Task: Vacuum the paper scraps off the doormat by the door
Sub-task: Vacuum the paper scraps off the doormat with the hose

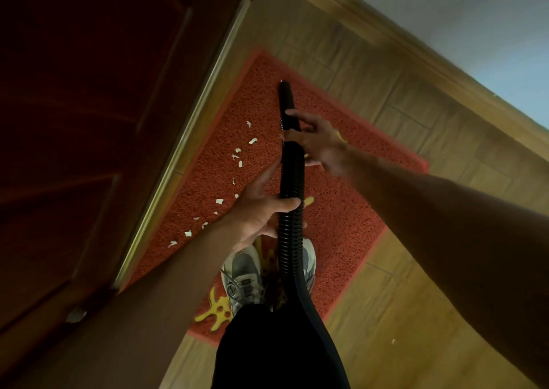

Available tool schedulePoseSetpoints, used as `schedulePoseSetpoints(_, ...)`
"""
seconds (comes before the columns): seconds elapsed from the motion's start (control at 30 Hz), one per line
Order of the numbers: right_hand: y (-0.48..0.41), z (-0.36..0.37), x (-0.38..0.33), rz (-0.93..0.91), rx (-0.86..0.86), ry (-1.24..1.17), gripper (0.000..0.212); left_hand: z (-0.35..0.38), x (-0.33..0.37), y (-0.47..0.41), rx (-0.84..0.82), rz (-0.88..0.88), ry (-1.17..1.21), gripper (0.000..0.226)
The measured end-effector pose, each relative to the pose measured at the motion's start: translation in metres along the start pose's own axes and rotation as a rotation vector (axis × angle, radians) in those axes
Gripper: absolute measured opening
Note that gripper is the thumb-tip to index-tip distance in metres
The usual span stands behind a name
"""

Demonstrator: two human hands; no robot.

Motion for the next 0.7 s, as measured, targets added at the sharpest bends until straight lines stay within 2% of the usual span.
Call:
schedulePoseSetpoints(0.27, -0.005, 0.014, -0.001, 0.003, 0.019, -0.002, 0.053, -0.012, 0.002, 0.002, -0.004, -0.004, 0.005, 0.085)
schedulePoseSetpoints(0.7, 0.021, 0.07, 0.02, 0.0, -0.116, 0.038, 0.054, -0.042, -0.037, 0.051, 0.036, -0.064, 0.126, 0.083)
Point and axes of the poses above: each hand's wrist, its own y-axis away from the middle knuckle, its own z-axis out of the palm, x = y × z, the point moved 2 cm from there along -y, towards the middle knuckle, and after that the axes turned 7 degrees about y, right-handed, at the moved point
